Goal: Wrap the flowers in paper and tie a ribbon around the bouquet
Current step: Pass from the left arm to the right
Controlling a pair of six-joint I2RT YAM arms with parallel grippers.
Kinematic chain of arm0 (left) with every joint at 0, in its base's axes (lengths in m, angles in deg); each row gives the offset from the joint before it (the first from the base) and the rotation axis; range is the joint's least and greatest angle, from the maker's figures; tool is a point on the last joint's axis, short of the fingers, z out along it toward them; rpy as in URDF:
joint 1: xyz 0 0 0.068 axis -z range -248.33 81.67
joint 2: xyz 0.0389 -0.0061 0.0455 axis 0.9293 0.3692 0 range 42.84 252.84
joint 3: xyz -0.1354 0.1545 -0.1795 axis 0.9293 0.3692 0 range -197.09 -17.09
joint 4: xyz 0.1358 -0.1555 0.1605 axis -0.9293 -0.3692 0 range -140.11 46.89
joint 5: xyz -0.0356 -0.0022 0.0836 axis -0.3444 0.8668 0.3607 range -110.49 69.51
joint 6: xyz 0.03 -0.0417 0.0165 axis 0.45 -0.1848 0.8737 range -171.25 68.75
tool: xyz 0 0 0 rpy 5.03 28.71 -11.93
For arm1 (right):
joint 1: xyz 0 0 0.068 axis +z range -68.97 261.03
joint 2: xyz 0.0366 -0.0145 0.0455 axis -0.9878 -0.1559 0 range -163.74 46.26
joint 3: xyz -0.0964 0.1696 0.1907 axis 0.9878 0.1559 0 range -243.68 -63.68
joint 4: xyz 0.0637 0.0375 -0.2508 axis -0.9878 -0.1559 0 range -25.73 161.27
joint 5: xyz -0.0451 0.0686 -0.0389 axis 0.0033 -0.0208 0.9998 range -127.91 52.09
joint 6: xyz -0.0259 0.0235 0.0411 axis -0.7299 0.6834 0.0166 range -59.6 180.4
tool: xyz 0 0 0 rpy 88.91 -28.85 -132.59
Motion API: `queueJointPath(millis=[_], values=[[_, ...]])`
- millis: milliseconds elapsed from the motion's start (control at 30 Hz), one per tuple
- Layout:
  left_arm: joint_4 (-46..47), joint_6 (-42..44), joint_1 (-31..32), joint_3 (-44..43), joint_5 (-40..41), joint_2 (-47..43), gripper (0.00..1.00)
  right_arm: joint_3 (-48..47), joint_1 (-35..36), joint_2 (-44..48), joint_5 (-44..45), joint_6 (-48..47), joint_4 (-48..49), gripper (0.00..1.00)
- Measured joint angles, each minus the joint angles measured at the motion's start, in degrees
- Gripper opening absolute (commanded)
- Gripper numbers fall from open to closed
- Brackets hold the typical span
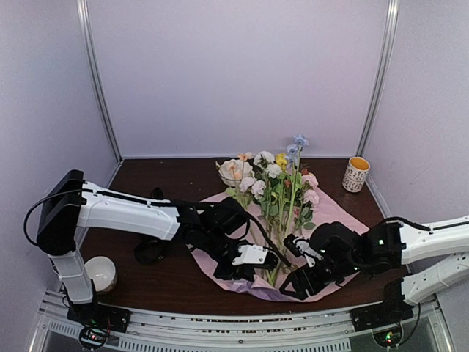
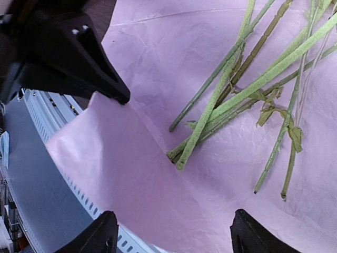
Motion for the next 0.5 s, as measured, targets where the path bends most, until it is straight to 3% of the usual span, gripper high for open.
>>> queueJointPath(millis=[200, 500], values=[[-2.9, 0.0, -0.5, -0.8, -3.5, 1.9, 0.00, 1.2, 0.1, 6.8, -0.8, 0.5, -0.8, 0.80], [-4.4, -0.2, -1.7, -2.1, -6.0, 2.2, 0.00, 2.8, 4.5, 1.0, -0.2, 0.8, 2.9, 0.72]])
